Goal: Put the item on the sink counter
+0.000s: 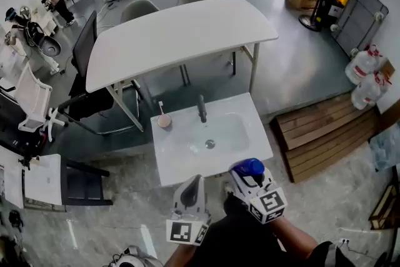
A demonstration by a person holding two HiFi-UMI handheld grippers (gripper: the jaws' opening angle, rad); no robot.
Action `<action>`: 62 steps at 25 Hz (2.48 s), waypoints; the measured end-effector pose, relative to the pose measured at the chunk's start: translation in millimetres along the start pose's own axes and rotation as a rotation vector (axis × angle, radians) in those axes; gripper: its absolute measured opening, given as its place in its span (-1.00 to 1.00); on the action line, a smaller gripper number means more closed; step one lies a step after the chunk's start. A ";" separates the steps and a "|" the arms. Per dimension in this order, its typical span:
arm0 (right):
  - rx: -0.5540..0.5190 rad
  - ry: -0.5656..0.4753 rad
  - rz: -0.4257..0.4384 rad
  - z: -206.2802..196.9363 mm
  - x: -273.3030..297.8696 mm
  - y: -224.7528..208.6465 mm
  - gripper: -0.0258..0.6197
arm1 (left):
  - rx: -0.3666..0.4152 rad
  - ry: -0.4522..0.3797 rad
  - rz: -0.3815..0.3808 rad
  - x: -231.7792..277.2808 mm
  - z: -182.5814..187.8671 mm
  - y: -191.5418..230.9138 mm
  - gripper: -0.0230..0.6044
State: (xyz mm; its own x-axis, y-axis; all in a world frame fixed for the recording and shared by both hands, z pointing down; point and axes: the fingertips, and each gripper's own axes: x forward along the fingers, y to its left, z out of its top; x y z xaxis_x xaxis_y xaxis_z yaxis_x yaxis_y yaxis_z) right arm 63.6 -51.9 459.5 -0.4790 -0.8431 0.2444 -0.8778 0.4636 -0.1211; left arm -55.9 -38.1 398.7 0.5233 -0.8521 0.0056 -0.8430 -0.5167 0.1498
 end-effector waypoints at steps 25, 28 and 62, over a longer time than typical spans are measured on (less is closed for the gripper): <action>-0.066 0.138 0.084 -29.0 204.4 -150.2 -0.40 | -0.036 0.003 0.086 157.5 -15.0 38.3 -0.88; -0.077 0.149 0.083 -40.4 223.5 -160.9 -0.40 | -0.092 0.006 0.109 165.5 -13.4 41.5 -0.88; -0.146 0.267 0.034 -132.9 370.1 -236.4 -0.40 | -0.096 0.069 0.157 195.5 -33.0 70.7 -0.87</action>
State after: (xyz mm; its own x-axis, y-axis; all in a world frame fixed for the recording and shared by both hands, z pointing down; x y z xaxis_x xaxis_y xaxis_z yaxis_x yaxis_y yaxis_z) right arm 95.3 -437.3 706.4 -0.4716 -0.7338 0.4890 -0.8409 0.5412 0.0012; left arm -9.1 -238.4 443.0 0.3963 -0.9122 0.1040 -0.9009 -0.3645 0.2358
